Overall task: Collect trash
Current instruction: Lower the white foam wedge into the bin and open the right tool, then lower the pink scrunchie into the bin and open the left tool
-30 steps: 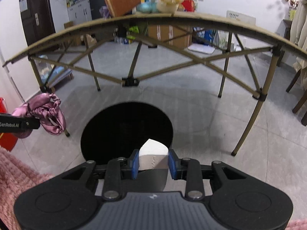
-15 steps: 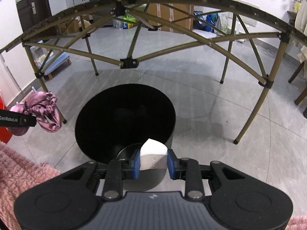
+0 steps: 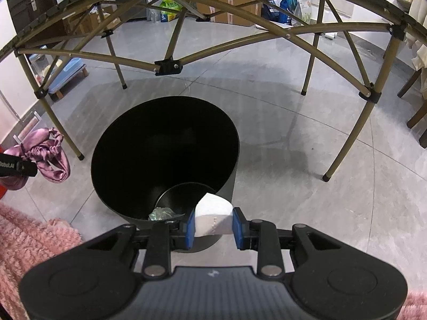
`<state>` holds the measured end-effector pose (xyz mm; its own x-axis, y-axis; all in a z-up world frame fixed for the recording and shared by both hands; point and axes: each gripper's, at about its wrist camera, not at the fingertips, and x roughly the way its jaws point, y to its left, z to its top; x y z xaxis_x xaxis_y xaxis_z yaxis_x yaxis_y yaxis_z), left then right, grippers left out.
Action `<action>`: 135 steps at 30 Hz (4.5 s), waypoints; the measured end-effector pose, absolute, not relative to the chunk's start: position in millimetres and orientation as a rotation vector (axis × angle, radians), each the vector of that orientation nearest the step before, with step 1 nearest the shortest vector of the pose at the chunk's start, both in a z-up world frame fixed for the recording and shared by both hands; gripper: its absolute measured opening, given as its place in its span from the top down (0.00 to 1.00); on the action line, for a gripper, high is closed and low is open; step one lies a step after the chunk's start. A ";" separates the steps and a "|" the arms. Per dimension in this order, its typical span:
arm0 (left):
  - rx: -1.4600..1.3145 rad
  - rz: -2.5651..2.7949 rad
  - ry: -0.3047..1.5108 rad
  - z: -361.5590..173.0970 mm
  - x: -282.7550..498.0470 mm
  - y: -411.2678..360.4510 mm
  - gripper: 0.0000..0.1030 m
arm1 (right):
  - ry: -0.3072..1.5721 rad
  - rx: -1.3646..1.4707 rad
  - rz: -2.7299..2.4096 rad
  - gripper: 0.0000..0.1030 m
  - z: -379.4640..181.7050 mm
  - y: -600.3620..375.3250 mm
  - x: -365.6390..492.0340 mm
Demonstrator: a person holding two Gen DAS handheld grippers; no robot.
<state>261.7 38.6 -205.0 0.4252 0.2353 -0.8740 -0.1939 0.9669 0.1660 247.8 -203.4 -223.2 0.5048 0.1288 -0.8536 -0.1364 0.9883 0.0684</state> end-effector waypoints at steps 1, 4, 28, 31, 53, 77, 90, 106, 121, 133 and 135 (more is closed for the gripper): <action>0.039 0.274 1.103 -206.2 262.9 39.0 0.65 | 1.030 -0.006 0.163 0.73 -222.2 -202.3 248.8; 0.035 0.283 1.114 -209.2 267.2 39.3 0.65 | 1.023 -0.012 0.169 0.73 -219.0 -197.2 252.6; 0.027 0.370 1.186 -228.6 287.8 47.2 0.65 | 1.079 0.022 0.217 0.73 -240.6 -142.4 317.8; 0.025 0.380 1.191 -229.6 289.5 49.4 0.65 | 1.097 0.036 0.218 0.73 -244.7 -138.1 323.2; 0.008 0.408 1.219 -239.2 303.1 56.2 0.65 | 1.180 0.074 0.201 0.73 -273.2 -119.5 350.0; -0.003 0.396 1.189 -232.4 300.8 57.5 0.65 | 1.208 0.017 0.138 0.08 -276.1 -117.3 352.0; -0.012 0.377 1.158 -224.4 300.1 53.7 0.65 | 1.195 0.019 0.145 0.08 -269.4 -121.7 348.8; -0.030 0.255 1.093 -195.3 301.5 14.2 0.65 | 1.101 0.064 0.069 0.08 -228.6 -190.3 329.0; 0.010 0.148 1.131 -203.9 317.6 -46.8 0.65 | 1.048 0.131 -0.020 0.08 -215.9 -262.4 312.9; 0.018 0.064 1.195 -229.4 332.5 -94.9 0.65 | 1.050 0.139 -0.050 0.08 -225.9 -281.3 310.9; 0.012 0.059 1.208 -233.8 334.2 -97.7 0.65 | 1.051 0.139 -0.055 0.08 -227.9 -282.9 310.5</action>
<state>334.2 -97.7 -233.8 0.3533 0.0517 -0.9341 -0.0392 0.9984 0.0404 310.5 -282.9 -227.9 0.4959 0.0218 -0.8681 0.1116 0.9898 0.0886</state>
